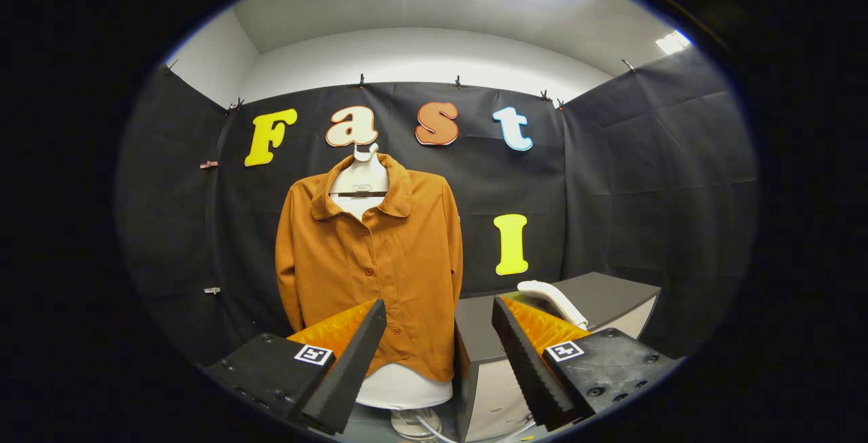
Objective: Iron the clothes twice with a garment steamer, once on the left side and once on the right side.
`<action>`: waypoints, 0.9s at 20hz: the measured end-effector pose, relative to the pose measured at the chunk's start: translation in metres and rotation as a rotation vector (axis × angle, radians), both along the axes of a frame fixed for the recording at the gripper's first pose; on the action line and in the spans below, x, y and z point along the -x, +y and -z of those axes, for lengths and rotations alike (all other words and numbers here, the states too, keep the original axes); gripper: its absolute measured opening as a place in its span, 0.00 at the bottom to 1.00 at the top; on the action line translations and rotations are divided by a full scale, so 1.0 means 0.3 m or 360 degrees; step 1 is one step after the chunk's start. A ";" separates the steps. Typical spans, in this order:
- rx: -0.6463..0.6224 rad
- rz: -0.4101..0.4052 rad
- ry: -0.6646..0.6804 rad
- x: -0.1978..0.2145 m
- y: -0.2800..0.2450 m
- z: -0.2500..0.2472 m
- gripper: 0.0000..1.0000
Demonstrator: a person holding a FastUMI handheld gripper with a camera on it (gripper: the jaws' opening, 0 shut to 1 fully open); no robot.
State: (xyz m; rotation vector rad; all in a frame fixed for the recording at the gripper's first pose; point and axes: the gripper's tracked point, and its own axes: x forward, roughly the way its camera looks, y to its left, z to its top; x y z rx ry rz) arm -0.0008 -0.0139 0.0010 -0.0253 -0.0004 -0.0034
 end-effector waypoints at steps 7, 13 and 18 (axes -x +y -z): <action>0.0013 0.0074 -0.0008 -0.008 0.046 0.011 0.98; 0.0016 0.0151 0.0051 -0.042 0.044 0.061 0.98; 0.0016 0.0210 0.0038 -0.121 -0.049 0.060 0.98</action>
